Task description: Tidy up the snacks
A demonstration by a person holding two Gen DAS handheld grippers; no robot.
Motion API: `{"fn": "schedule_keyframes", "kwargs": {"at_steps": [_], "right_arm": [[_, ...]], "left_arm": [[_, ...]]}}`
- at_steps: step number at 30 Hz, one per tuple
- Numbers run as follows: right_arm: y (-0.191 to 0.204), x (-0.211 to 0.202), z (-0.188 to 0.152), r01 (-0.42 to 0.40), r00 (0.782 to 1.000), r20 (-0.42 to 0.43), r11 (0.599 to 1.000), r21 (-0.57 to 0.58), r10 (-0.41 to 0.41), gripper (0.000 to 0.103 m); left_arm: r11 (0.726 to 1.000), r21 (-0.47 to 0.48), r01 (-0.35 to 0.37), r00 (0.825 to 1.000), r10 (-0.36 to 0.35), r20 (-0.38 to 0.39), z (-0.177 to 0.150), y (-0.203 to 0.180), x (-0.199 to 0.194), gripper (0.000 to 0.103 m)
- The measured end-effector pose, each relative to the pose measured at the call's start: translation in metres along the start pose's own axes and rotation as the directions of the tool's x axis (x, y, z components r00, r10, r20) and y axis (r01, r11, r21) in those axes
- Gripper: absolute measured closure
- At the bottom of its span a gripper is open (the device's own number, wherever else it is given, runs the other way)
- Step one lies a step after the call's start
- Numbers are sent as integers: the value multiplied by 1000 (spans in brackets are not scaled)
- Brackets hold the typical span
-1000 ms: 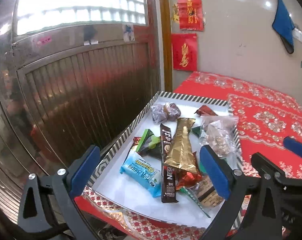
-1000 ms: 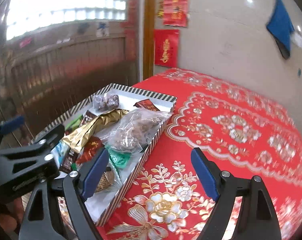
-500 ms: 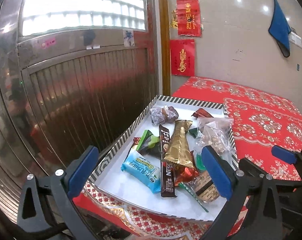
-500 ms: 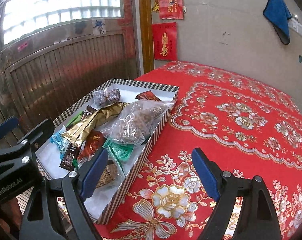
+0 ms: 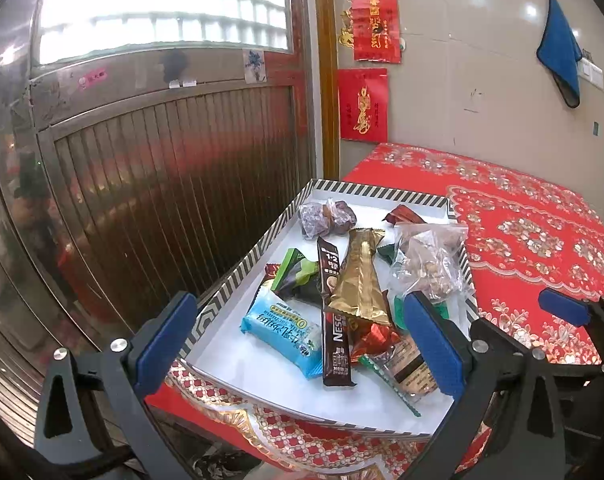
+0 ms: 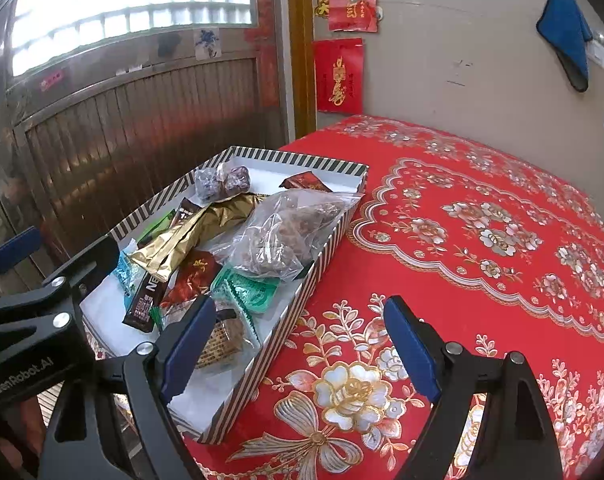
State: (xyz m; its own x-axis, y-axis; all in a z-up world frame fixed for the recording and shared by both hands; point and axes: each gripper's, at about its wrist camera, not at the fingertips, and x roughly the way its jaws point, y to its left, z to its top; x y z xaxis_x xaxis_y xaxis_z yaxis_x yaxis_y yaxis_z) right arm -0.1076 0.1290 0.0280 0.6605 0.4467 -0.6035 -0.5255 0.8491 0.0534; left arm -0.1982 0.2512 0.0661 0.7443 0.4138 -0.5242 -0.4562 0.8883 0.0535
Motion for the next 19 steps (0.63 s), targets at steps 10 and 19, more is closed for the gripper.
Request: {"fn": "schedule_keyframes", "kwargs": {"at_steps": [10,19], "right_arm": [[0,2,-1,-6,1000,-9,1000,0,6,17],[-14,-1,-2,-1,1000,-17,1000,29,1,17]], "left_arm": [[1000,17,0,1000,0,2,0,-2,0,1],[997,75,1,998,-6,67,3,-17,-11,1]]}}
